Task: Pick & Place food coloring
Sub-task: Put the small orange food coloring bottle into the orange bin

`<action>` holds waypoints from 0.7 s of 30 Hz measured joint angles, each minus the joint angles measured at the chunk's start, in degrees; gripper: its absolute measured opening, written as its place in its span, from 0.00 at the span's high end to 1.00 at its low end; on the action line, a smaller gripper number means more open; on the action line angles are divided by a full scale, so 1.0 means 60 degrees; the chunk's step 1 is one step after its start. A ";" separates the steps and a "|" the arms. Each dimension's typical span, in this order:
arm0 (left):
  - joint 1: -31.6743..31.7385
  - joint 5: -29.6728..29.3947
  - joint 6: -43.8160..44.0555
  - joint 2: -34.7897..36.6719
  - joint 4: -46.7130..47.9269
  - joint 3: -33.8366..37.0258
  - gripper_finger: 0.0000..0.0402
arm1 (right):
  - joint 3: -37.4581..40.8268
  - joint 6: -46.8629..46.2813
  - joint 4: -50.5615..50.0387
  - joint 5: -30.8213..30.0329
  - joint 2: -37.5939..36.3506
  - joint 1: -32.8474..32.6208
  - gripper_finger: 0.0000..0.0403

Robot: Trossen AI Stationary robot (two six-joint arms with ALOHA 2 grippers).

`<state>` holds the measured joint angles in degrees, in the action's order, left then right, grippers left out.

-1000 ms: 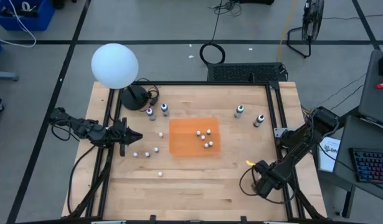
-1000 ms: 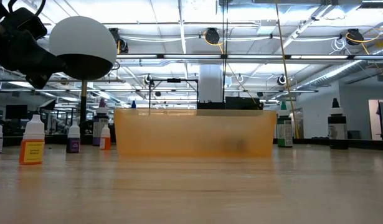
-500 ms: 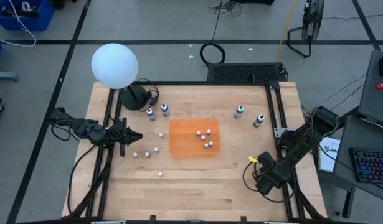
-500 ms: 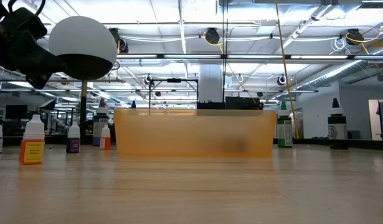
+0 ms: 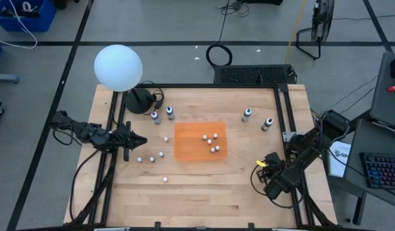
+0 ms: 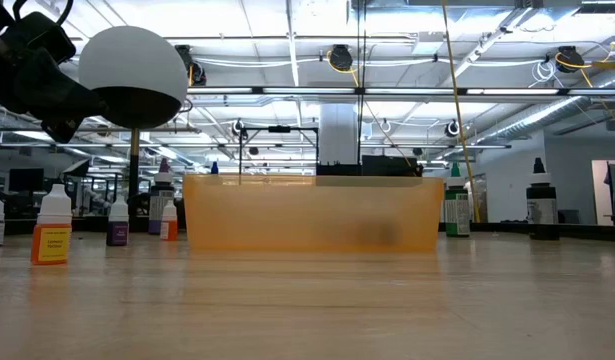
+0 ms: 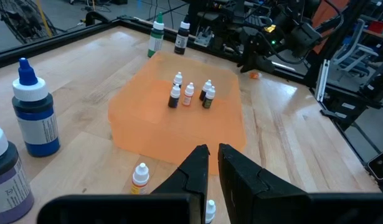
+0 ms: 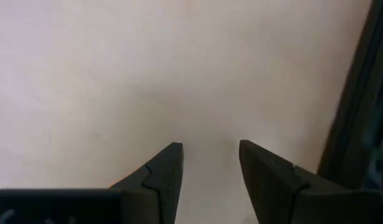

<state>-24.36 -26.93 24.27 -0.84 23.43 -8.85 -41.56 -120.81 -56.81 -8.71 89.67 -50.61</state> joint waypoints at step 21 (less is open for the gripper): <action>0.0004 -0.0001 0.0000 0.0000 -0.0008 0.0002 0.90 | 0.0004 0.1508 0.1358 -0.0448 -0.2983 0.0005 0.62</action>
<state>-24.34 -26.93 24.27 -0.84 23.38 -8.85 -41.54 -111.77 -48.66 -11.40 71.77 -50.59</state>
